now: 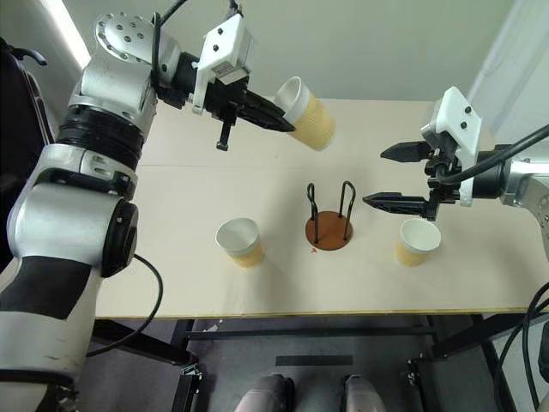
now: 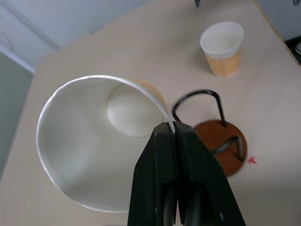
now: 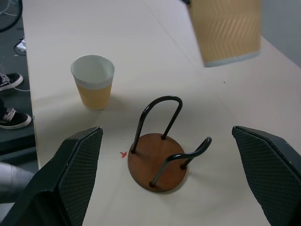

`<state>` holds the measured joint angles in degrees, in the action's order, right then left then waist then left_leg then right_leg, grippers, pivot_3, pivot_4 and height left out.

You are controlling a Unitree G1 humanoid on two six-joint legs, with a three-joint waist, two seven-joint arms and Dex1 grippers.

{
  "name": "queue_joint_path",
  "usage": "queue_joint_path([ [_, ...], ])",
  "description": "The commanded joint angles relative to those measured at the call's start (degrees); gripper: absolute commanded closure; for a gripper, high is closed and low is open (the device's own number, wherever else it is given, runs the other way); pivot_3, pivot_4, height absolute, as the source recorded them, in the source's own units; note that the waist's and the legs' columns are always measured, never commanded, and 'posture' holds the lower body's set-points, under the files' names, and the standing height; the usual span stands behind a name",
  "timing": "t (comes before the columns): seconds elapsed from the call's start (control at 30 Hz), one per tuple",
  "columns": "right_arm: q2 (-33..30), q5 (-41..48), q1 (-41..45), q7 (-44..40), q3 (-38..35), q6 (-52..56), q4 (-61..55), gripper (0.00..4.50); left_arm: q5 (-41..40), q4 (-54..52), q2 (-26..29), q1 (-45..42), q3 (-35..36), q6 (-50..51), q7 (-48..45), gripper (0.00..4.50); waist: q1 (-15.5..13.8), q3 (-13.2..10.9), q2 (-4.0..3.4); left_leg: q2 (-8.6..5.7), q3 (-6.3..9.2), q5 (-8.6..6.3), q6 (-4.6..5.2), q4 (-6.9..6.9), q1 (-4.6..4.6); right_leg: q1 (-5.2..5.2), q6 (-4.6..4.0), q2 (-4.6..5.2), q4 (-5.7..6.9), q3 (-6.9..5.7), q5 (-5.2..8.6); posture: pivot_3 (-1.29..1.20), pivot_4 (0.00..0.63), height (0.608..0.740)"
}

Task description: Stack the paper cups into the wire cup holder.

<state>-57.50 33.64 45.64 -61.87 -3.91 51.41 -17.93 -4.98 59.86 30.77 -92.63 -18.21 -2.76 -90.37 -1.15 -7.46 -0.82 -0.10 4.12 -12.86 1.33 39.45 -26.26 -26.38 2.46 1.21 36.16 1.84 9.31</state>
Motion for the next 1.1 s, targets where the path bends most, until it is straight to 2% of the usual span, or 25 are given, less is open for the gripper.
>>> queue_joint_path([
  [0.03, -1.75, 2.36, -0.34, 1.43, -4.10, 1.71, -3.65, 0.00, -6.37, -5.37, 1.61, 0.96, -5.59, 2.58, -2.13, 4.48, -0.22, 0.00, 0.00, -0.01, -0.05, -0.01, 0.02, 0.07, -0.01, 0.01, 0.00, -0.03, 0.00, -0.05, 0.00, 0.00, 0.150, 0.740],
  [0.17, -2.05, 4.57, -1.57, 3.49, -5.88, 3.99, -6.51, 0.00, -11.55, -8.17, 2.48, 1.50, -10.34, 4.48, -2.13, 4.48, -0.34, -0.01, -0.01, 0.04, 0.07, -0.09, 0.14, 0.49, -0.19, 0.03, 0.08, 0.03, 0.08, -0.04, 0.01, 0.00, 0.150, 0.740],
  [0.37, -1.37, 7.17, -4.06, 7.54, -8.12, 6.02, -9.85, 0.00, -13.40, -7.02, 1.22, 0.97, -13.80, 2.83, -2.13, 4.48, -0.48, -0.01, -0.01, -0.07, -0.02, -0.30, 0.37, 0.69, -0.12, 0.24, 0.30, 0.08, 0.06, -0.04, 0.08, 0.00, 0.150, 0.740],
  [0.6, -1.46, 9.21, -6.40, 10.56, -9.83, 6.45, -11.64, 0.00, -13.06, -5.04, -0.56, 0.75, -16.29, 0.09, -2.13, 4.48, -0.66, -0.01, -0.01, -0.15, -0.09, -0.33, 0.43, 0.68, -0.06, 0.35, 0.46, 0.08, -0.11, -0.02, 0.02, 0.00, 0.150, 0.740],
  [0.9, -2.01, 10.62, -7.19, 12.39, -9.97, 5.72, -11.75, 0.00, -8.72, -0.98, -2.19, 1.16, -16.65, -6.18, -2.13, 4.48, -0.69, -0.02, -0.02, -0.12, -0.10, -0.34, 0.45, 0.68, -0.09, 0.35, 0.57, 0.13, -0.18, 0.05, 0.05, 0.00, 0.150, 0.740],
  [1.1, -2.17, 10.67, -7.39, 12.63, -9.85, 5.20, -11.47, 0.00, -8.24, -0.38, -2.44, 1.69, -16.50, -6.72, -2.13, 4.48, -0.73, -0.02, -0.02, -0.14, -0.11, -0.35, 0.46, 0.69, -0.12, 0.35, 0.61, 0.15, -0.21, 0.06, 0.06, 0.00, 0.150, 0.740],
])
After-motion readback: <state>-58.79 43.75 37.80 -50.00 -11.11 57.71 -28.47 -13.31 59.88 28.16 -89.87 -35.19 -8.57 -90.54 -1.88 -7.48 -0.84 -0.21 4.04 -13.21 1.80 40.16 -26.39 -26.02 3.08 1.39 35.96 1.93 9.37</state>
